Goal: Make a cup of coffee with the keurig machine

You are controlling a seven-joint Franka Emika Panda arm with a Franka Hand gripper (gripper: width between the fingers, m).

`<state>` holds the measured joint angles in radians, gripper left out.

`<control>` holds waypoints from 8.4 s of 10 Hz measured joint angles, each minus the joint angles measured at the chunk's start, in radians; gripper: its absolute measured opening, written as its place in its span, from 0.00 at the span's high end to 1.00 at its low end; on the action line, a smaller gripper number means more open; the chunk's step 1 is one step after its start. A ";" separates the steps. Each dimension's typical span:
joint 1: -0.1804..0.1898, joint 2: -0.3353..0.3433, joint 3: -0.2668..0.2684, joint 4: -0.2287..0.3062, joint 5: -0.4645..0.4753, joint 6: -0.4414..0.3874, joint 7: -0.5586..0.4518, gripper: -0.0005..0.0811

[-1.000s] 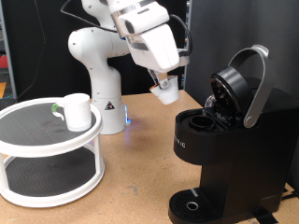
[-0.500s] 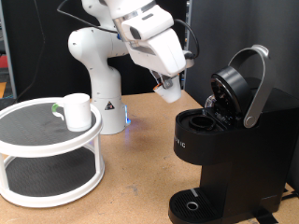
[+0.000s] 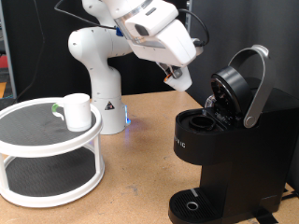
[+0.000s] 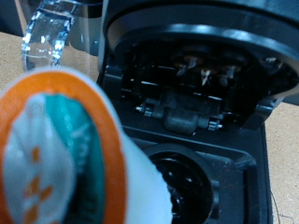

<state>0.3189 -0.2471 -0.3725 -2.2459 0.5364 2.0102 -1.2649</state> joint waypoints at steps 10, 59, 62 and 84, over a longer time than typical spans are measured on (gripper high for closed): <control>0.004 0.114 0.075 0.034 0.001 0.083 0.007 0.89; -0.007 0.114 0.163 -0.010 -0.061 0.205 0.022 0.01; -0.015 0.075 0.147 -0.002 -0.112 0.069 0.011 0.01; -0.017 0.061 0.164 -0.082 -0.197 0.131 0.059 0.01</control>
<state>0.3020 -0.1861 -0.2090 -2.3277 0.3397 2.1407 -1.2055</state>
